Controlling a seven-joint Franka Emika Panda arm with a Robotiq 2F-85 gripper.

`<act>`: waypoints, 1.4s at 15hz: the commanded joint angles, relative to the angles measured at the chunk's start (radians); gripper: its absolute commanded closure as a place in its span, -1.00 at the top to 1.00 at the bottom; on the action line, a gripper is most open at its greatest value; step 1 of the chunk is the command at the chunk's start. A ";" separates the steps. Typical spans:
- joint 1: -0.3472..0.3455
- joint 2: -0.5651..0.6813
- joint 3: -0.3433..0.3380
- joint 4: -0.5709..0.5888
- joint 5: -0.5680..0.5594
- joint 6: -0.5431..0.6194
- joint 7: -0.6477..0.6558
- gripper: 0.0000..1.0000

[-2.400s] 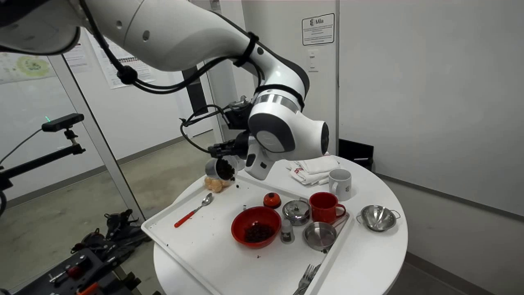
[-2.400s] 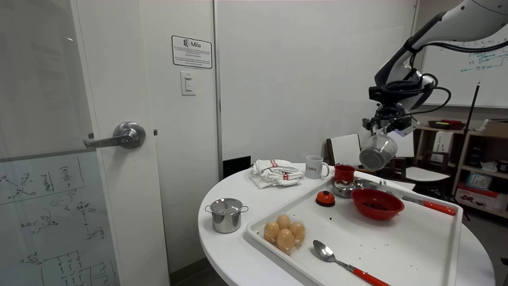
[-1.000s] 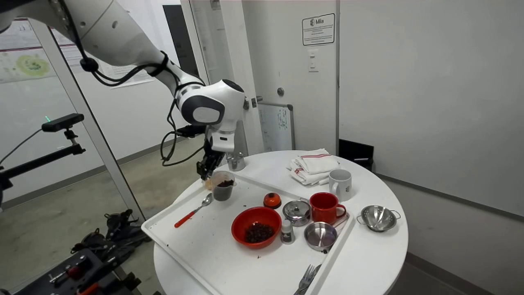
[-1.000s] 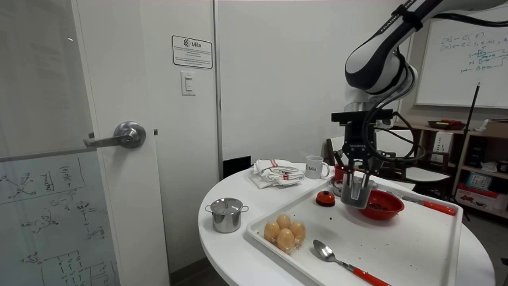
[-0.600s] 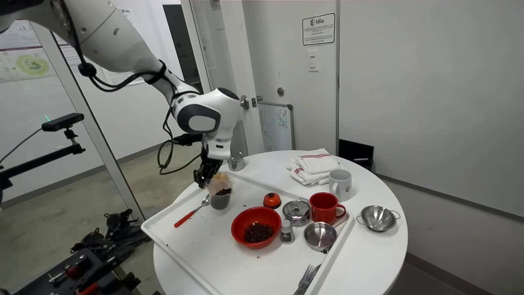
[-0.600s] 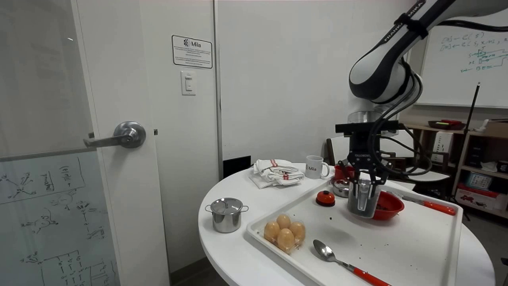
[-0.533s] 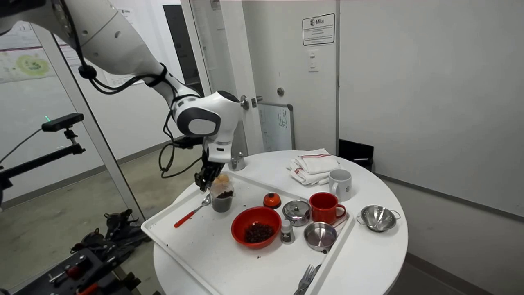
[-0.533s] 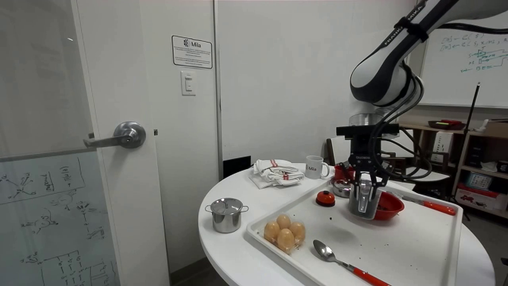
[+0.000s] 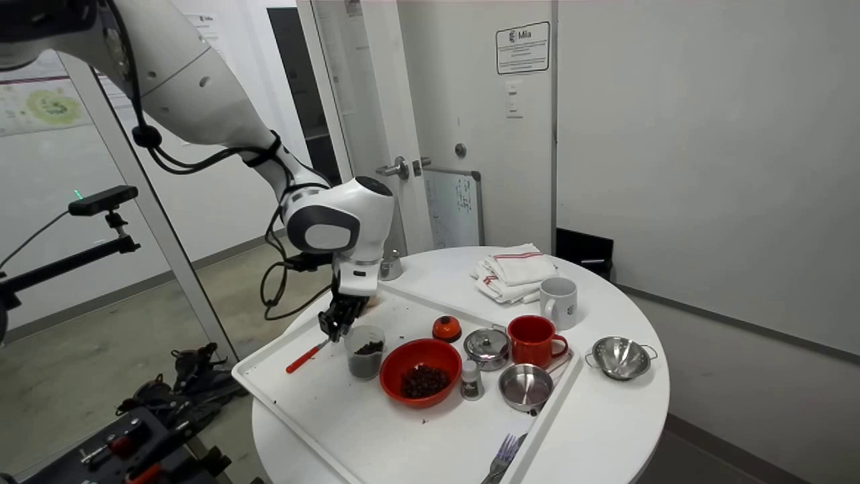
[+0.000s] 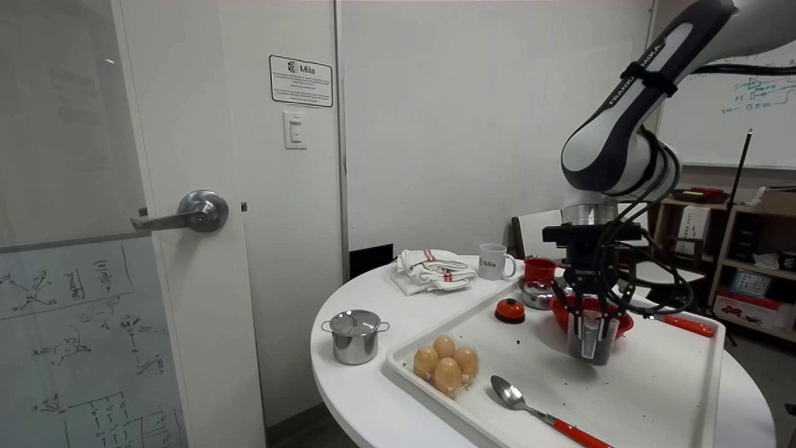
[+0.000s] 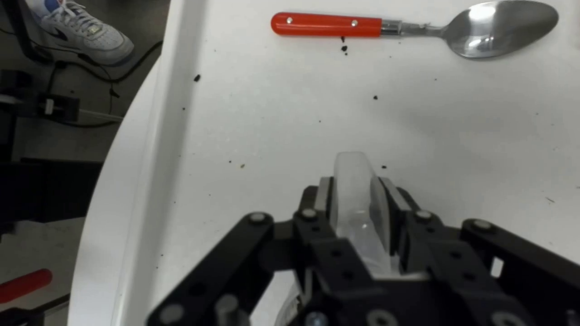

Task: Pour some of the contents in the jug into the red bowl

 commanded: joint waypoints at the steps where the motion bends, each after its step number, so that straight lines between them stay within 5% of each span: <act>1: -0.021 0.002 0.027 -0.012 -0.009 -0.016 0.018 -0.81; 4: -0.014 0.018 0.030 -0.019 -0.015 0.004 0.028 -0.83; 5: -0.013 0.022 0.030 -0.022 -0.017 0.006 0.029 0.04; 7: -0.015 0.024 0.034 -0.027 -0.013 0.009 0.020 0.19; 12: -0.030 0.005 0.038 -0.033 -0.003 -0.006 0.003 0.93; 16: -0.070 -0.084 0.035 -0.052 0.014 -0.039 -0.029 1.00; 21: -0.117 -0.193 0.005 -0.018 -0.063 -0.220 -0.087 1.00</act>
